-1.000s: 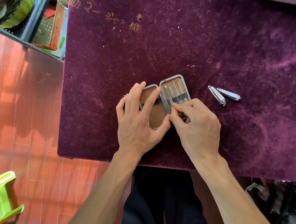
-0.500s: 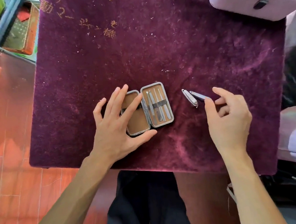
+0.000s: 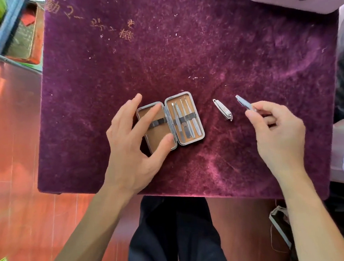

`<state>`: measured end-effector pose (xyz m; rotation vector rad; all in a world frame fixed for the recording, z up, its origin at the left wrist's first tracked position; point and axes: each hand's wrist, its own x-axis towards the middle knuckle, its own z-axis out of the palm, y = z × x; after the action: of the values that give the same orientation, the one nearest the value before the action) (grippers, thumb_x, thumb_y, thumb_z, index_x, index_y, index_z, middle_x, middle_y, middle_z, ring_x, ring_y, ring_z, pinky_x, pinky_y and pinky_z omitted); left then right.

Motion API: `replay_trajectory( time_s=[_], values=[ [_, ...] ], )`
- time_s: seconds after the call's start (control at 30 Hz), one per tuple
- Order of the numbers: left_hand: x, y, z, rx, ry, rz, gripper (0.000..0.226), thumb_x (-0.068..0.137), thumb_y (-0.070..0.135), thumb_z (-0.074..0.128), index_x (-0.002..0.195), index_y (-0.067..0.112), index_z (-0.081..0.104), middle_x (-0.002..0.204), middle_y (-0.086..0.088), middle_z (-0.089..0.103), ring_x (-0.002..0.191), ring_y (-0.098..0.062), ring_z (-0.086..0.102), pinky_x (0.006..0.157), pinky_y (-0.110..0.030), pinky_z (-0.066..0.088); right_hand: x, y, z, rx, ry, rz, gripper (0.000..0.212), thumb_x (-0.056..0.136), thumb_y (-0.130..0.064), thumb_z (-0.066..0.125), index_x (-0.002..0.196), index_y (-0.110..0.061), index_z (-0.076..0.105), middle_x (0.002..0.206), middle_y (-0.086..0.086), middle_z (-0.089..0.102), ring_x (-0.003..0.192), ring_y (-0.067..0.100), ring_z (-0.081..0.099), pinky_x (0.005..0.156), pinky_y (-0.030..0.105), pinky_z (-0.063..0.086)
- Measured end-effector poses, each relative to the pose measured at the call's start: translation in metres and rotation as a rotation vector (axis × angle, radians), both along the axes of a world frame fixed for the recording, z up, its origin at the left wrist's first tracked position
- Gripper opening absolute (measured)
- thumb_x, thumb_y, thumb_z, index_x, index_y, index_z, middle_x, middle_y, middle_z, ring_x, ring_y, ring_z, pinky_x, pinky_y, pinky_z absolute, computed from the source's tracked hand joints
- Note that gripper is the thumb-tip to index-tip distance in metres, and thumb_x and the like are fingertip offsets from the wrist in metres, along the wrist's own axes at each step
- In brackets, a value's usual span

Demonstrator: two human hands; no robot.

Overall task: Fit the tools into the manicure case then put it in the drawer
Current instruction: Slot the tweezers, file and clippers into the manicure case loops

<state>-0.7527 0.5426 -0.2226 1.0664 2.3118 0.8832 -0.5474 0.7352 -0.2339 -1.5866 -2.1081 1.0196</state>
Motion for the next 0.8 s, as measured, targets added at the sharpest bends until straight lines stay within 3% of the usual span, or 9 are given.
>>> replay_trajectory(
  time_s=[0.07,0.13,0.3,0.4,0.5,0.57,0.67,0.8],
  values=[
    [0.002,0.002,0.011,0.085,-0.085,0.05,0.043,0.092,0.037,0.064,0.133,0.025,0.065,0.137,0.01,0.059,0.128,-0.007,0.053,0.111,-0.028,0.04,-0.003,-0.006,0.009,-0.104,0.091,0.017,0.015,0.098,-0.031,0.073,0.101,-0.045,0.074,0.089,-0.022,0.074,0.074,-0.003,0.066,0.072,0.006,0.05],
    [0.006,0.005,0.021,0.126,-0.207,0.02,0.032,0.095,0.022,0.068,0.127,0.021,0.07,0.118,0.012,0.069,0.109,-0.006,0.065,0.096,-0.019,0.048,-0.012,-0.016,0.016,-0.208,0.148,0.106,0.022,0.098,-0.026,0.074,0.098,-0.047,0.075,0.088,-0.025,0.075,0.074,-0.002,0.067,0.071,0.006,0.052],
    [0.011,0.015,0.025,0.092,-0.106,-0.201,0.034,0.096,0.017,0.07,0.13,0.015,0.07,0.124,0.002,0.07,0.115,-0.017,0.064,0.101,-0.04,0.05,-0.038,-0.039,0.028,-0.496,0.242,0.319,0.025,0.095,-0.013,0.078,0.101,-0.036,0.078,0.098,-0.015,0.08,0.084,0.01,0.074,0.081,0.014,0.057],
    [0.006,0.016,0.024,0.05,-0.214,-0.25,0.034,0.1,0.017,0.064,0.133,0.018,0.068,0.122,0.005,0.073,0.112,-0.013,0.068,0.097,-0.039,0.054,-0.046,-0.043,0.031,-0.589,0.255,0.359,0.018,0.094,-0.015,0.08,0.106,-0.029,0.08,0.1,-0.006,0.082,0.091,0.016,0.076,0.085,0.019,0.061],
    [0.002,0.011,0.023,-0.009,-0.276,-0.24,0.028,0.104,0.021,0.057,0.129,0.023,0.07,0.108,0.013,0.076,0.101,-0.003,0.07,0.091,-0.031,0.057,-0.054,-0.047,0.031,-0.654,0.343,0.267,0.013,0.088,-0.023,0.084,0.101,-0.024,0.082,0.096,0.0,0.083,0.088,0.015,0.079,0.083,0.022,0.062],
    [0.003,0.008,0.021,-0.044,-0.418,-0.208,0.027,0.107,0.023,0.051,0.122,0.022,0.072,0.095,0.012,0.076,0.089,-0.007,0.07,0.086,-0.025,0.056,-0.06,-0.05,0.031,-0.685,0.421,0.164,0.019,0.083,-0.031,0.085,0.099,-0.021,0.082,0.093,0.003,0.084,0.083,0.01,0.078,0.076,0.018,0.059],
    [0.009,0.007,0.022,0.016,-0.686,-0.079,0.028,0.109,0.018,0.046,0.115,0.017,0.073,0.094,0.006,0.078,0.08,-0.009,0.072,0.08,-0.017,0.054,-0.07,-0.057,0.032,-0.729,0.524,0.042,0.019,0.085,-0.023,0.087,0.102,-0.015,0.082,0.09,0.006,0.085,0.077,0.008,0.079,0.068,0.012,0.056],
    [0.018,0.006,0.022,0.09,-0.794,0.093,0.027,0.108,0.017,0.047,0.112,0.012,0.073,0.093,0.002,0.08,0.075,-0.004,0.071,0.072,-0.009,0.049,-0.081,-0.064,0.034,-0.743,0.503,0.023,0.014,0.087,-0.016,0.087,0.1,-0.016,0.084,0.085,0.001,0.084,0.072,0.005,0.078,0.065,0.012,0.057]
  ],
)
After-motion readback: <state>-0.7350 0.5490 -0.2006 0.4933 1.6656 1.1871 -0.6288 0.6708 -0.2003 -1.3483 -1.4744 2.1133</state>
